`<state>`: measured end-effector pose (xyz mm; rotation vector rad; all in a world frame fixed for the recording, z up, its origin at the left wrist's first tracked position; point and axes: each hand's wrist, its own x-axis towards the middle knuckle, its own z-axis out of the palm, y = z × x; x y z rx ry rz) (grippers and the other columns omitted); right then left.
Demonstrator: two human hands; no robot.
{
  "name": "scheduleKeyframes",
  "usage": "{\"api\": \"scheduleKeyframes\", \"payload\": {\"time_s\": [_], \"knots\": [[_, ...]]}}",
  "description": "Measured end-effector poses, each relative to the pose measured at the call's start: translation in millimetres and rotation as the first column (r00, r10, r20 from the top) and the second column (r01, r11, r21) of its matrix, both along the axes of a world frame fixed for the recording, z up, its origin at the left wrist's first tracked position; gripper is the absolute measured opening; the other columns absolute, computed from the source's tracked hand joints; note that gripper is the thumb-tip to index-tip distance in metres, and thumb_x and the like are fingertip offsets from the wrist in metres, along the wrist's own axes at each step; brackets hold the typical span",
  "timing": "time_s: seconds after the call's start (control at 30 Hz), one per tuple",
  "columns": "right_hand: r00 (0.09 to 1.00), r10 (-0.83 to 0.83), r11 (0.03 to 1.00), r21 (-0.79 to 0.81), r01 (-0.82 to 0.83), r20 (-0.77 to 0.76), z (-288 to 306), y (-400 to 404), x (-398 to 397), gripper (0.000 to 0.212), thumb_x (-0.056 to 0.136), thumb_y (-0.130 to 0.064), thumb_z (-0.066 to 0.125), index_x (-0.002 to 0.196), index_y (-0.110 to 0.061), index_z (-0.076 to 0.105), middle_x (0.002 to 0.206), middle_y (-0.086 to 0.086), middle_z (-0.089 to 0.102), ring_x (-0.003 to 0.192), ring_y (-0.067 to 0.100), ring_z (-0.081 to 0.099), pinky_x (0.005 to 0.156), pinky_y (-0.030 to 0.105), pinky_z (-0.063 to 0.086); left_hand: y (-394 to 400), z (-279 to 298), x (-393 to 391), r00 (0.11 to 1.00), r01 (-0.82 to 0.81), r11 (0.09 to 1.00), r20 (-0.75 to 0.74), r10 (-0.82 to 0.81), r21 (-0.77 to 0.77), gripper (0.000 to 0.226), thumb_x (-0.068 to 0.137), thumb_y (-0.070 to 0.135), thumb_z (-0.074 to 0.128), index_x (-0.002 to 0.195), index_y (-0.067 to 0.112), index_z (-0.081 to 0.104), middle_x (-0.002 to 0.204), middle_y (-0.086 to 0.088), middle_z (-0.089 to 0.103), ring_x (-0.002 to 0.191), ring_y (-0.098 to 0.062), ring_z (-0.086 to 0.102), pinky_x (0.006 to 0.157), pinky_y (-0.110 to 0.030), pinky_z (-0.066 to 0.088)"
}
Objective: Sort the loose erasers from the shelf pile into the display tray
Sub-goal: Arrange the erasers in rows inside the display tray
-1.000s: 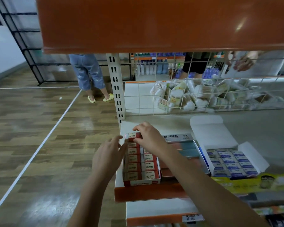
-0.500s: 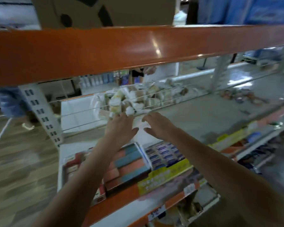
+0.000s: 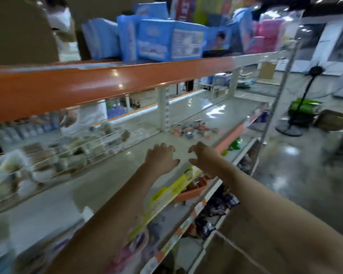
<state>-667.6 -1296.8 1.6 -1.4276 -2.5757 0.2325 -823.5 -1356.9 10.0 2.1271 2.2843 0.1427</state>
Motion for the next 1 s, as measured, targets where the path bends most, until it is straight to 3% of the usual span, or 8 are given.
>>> {"api": "scheduleKeyframes", "payload": {"time_s": [0.27,0.43,0.53,0.7,0.83,1.0], "knots": [[0.996,-0.084,0.993,-0.077,0.087,0.04,-25.9,95.4,89.5,0.038,0.092,-0.022,0.054,0.128,-0.011,0.049,0.133,0.011,0.045,0.117,0.028,0.049,0.093,0.034,0.04,109.7,-20.8,81.9,0.996,0.079,0.993,0.053,-0.075,-0.085,0.047,0.09,0.045,0.048,0.13,0.02,0.047,0.132,-0.009,0.046,0.122,-0.028,0.042,0.098,-0.039,0.037],[0.99,-0.139,0.982,-0.124,0.142,0.035,-40.2,170.0,110.6,0.037,0.092,-0.025,0.053,0.127,-0.014,0.048,0.132,0.01,0.043,0.11,0.029,0.052,0.09,0.037,0.045,189.4,-25.6,100.1,0.995,0.099,0.993,0.008,-0.098,-0.07,0.051,0.092,0.043,0.047,0.134,0.015,0.044,0.133,-0.009,0.05,0.119,-0.027,0.049,0.093,-0.036,0.042],[0.987,-0.161,0.977,-0.143,0.16,0.003,-43.1,215.2,116.1,0.037,0.091,-0.021,0.054,0.126,-0.011,0.051,0.133,0.011,0.046,0.115,0.028,0.051,0.092,0.034,0.042,240.9,-25.9,97.6,0.996,0.077,0.995,0.042,-0.074,-0.067,0.043,0.095,0.036,0.046,0.132,0.013,0.048,0.133,-0.01,0.051,0.118,-0.028,0.051,0.092,-0.031,0.041],[0.986,-0.166,0.968,-0.191,0.163,0.0,-45.2,286.2,115.8,0.04,0.09,-0.017,0.05,0.129,-0.011,0.049,0.13,0.013,0.047,0.118,0.029,0.049,0.095,0.034,0.04,314.1,-37.8,73.1,0.998,0.055,0.998,-0.005,-0.055,0.041,0.041,0.086,0.04,0.05,0.121,0.021,0.055,0.123,-0.008,0.059,0.108,-0.028,0.057,0.085,-0.036,0.047],[0.991,-0.133,0.973,-0.188,0.131,0.001,-52.1,327.8,110.8,0.041,0.088,-0.015,0.05,0.129,-0.014,0.049,0.127,0.011,0.047,0.117,0.028,0.049,0.095,0.035,0.04,357.7,-47.4,54.6,0.997,-0.033,0.999,-0.073,0.033,0.005,0.05,0.087,0.033,0.053,0.134,0.02,0.043,0.126,-0.01,0.054,0.116,-0.03,0.051,0.093,-0.039,0.043],[0.997,-0.063,0.98,-0.193,0.056,-0.032,-63.8,370.5,104.9,0.036,0.093,-0.031,0.048,0.122,-0.011,0.056,0.125,0.012,0.051,0.113,0.029,0.051,0.094,0.034,0.04,387.6,-67.7,45.5,0.981,-0.066,0.997,-0.181,0.071,0.035,0.038,0.091,0.021,0.045,0.129,0.019,0.044,0.127,-0.005,0.049,0.118,-0.025,0.047,0.093,-0.037,0.041]]}}
